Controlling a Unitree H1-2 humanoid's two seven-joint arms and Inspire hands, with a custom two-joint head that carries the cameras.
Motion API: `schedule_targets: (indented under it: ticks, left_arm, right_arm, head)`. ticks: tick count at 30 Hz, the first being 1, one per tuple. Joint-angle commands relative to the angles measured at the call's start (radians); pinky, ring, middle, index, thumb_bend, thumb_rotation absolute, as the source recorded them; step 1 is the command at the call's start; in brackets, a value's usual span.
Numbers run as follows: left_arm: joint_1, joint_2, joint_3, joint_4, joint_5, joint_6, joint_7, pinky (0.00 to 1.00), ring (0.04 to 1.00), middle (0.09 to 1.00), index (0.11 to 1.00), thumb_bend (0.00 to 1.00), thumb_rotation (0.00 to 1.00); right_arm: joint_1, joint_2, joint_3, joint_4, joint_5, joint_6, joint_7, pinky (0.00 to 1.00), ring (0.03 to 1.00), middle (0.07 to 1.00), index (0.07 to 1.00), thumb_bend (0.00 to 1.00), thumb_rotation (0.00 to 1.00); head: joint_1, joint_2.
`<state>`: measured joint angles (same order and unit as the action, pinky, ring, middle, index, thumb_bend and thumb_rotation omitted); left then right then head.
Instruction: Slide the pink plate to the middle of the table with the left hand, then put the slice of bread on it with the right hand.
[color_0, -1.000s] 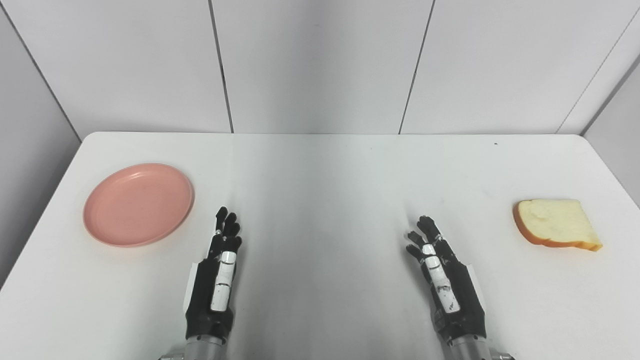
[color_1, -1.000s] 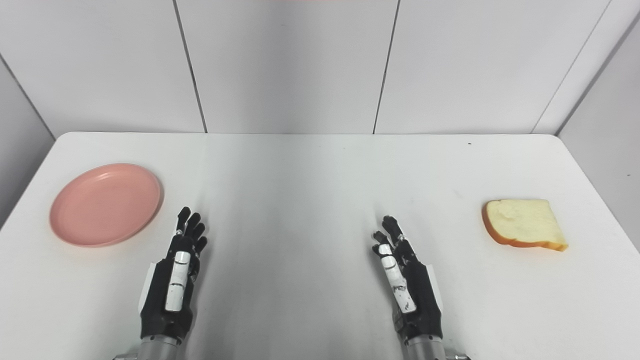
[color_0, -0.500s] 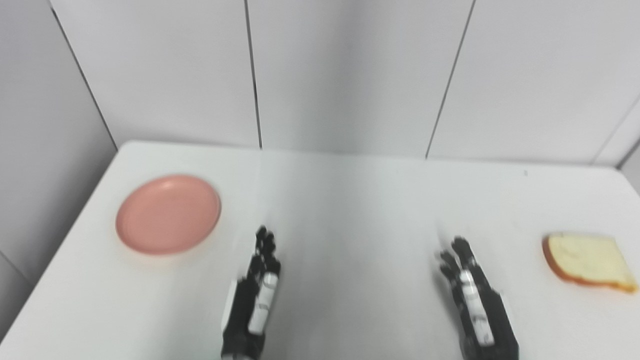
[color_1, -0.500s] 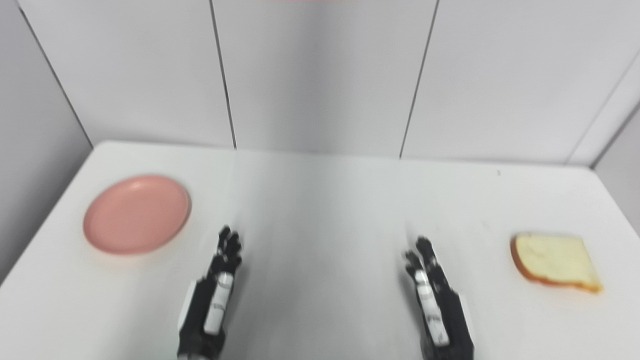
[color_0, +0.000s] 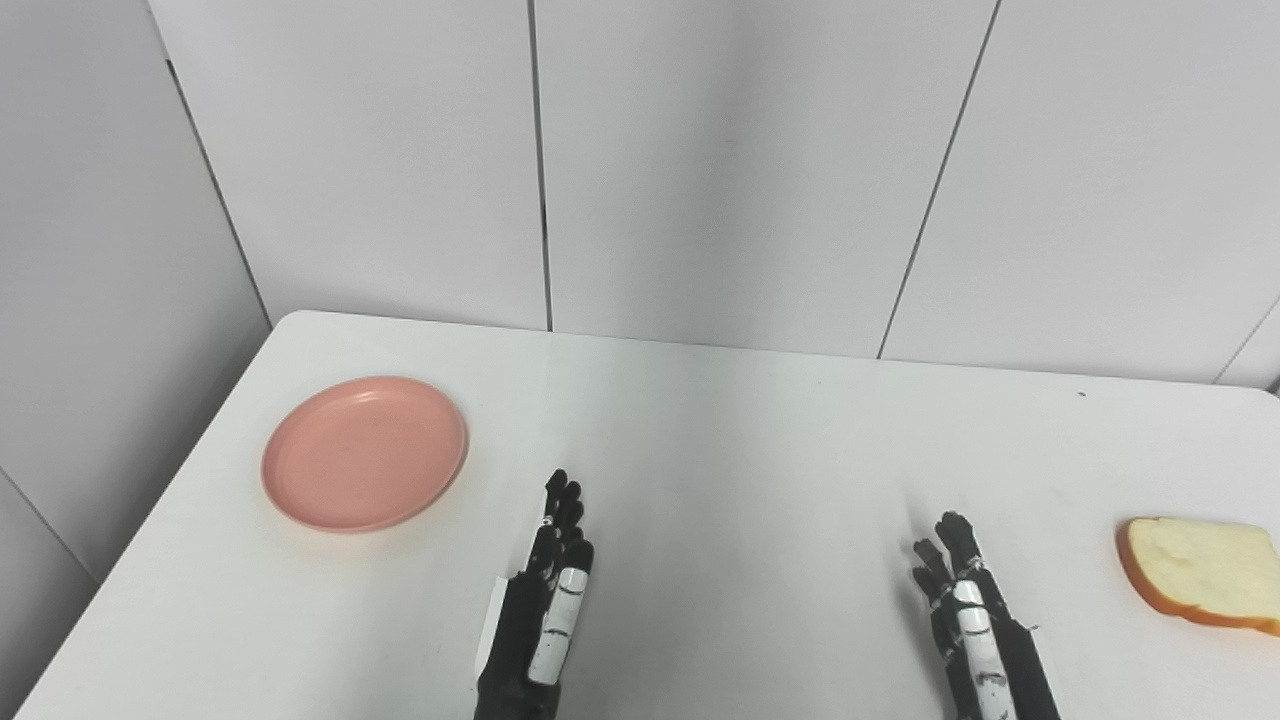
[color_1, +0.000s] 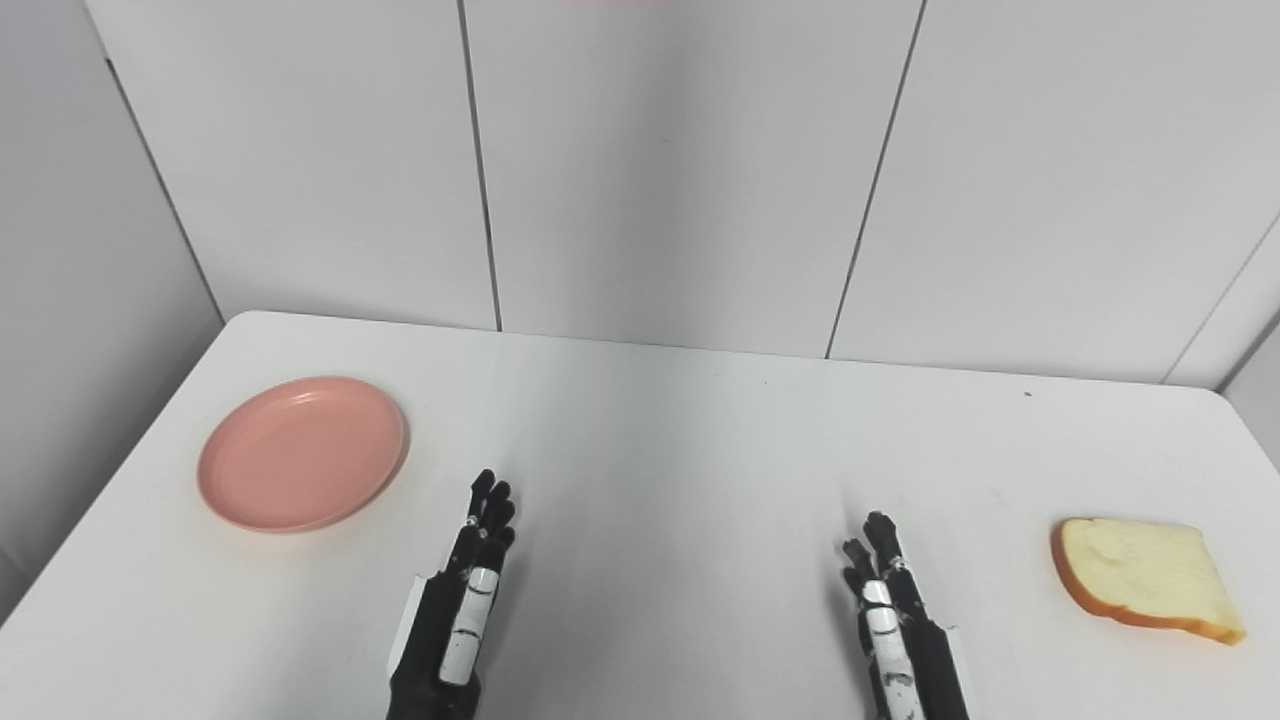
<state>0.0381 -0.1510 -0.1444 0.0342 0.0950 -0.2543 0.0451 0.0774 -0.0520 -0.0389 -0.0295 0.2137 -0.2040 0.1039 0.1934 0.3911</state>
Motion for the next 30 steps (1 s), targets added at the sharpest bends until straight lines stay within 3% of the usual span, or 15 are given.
schedule_targets:
  ticks: [1,4,9,10,14,18,20,23,26,30]
  left_arm:
    - [0.003,-0.007,0.001,0.024,-0.002,-0.043,0.008,1.0,0.997,1.0,0.992,0.66,0.91]
    - [0.009,-0.005,0.002,0.036,-0.006,-0.071,0.007,1.0,1.0,1.0,0.999,0.68,0.9]
    - [0.009,-0.013,0.021,-0.026,-0.013,-0.087,0.024,1.0,0.972,0.989,0.972,0.75,0.86]
    - [0.005,-0.014,0.028,-0.061,-0.015,-0.076,0.028,1.0,0.968,0.985,0.965,0.76,0.85]
    - [-0.01,-0.009,0.05,-0.168,-0.03,-0.033,0.026,0.89,0.887,0.894,0.805,0.84,0.87]
    - [-0.053,0.012,0.077,-0.226,-0.052,0.001,0.021,0.9,0.882,0.891,0.8,0.84,0.88]
    - [-0.086,0.022,0.099,-0.245,-0.051,0.014,0.032,0.85,0.835,0.867,0.783,0.83,0.89]
    - [-0.156,0.057,0.153,-0.268,-0.052,0.041,0.041,0.83,0.809,0.834,0.758,0.84,0.87]
    - [-0.218,0.116,0.203,-0.264,-0.058,0.054,0.035,0.84,0.801,0.782,0.718,0.84,0.89]
    - [-0.305,0.208,0.29,-0.212,-0.164,0.089,0.023,0.83,0.822,0.803,0.788,0.93,0.85]
  right_arm:
    - [0.023,-0.01,-0.015,0.06,0.01,-0.037,0.015,0.95,0.94,0.968,0.928,0.69,0.75]
    - [0.027,-0.007,-0.012,0.072,0.014,-0.059,0.024,0.98,0.952,0.98,0.939,0.65,0.74]
    - [0.038,0.0,-0.009,0.047,0.012,-0.036,0.014,0.96,0.936,0.96,0.923,0.67,0.73]
    - [0.04,0.001,-0.006,0.039,0.01,-0.033,0.013,0.96,0.933,0.956,0.92,0.68,0.72]
    - [0.047,0.002,0.005,0.03,-0.01,-0.05,0.016,0.95,0.937,0.962,0.938,0.66,0.76]
    - [0.051,0.006,0.006,0.017,-0.018,-0.041,0.009,0.95,0.938,0.969,0.932,0.66,0.77]
    - [0.053,0.011,0.002,0.006,-0.008,-0.026,0.004,0.93,0.927,0.957,0.905,0.7,0.73]
    - [0.054,0.008,0.003,-0.002,-0.015,-0.026,0.003,0.92,0.923,0.957,0.904,0.7,0.74]
    - [0.058,0.009,0.005,-0.011,-0.01,-0.026,0.005,0.92,0.923,0.961,0.907,0.7,0.74]
    - [0.062,0.013,0.003,-0.018,-0.014,-0.021,-0.002,0.92,0.919,0.955,0.9,0.71,0.75]
  head:
    - [0.003,-0.015]
    - [0.0,-0.044]
    - [-0.002,-0.02]
    - [-0.005,-0.011]
    - [-0.024,-0.016]
    - [-0.027,-0.004]
    - [-0.025,0.003]
    - [-0.019,0.02]
    - [-0.03,0.01]
    - [-0.014,0.023]
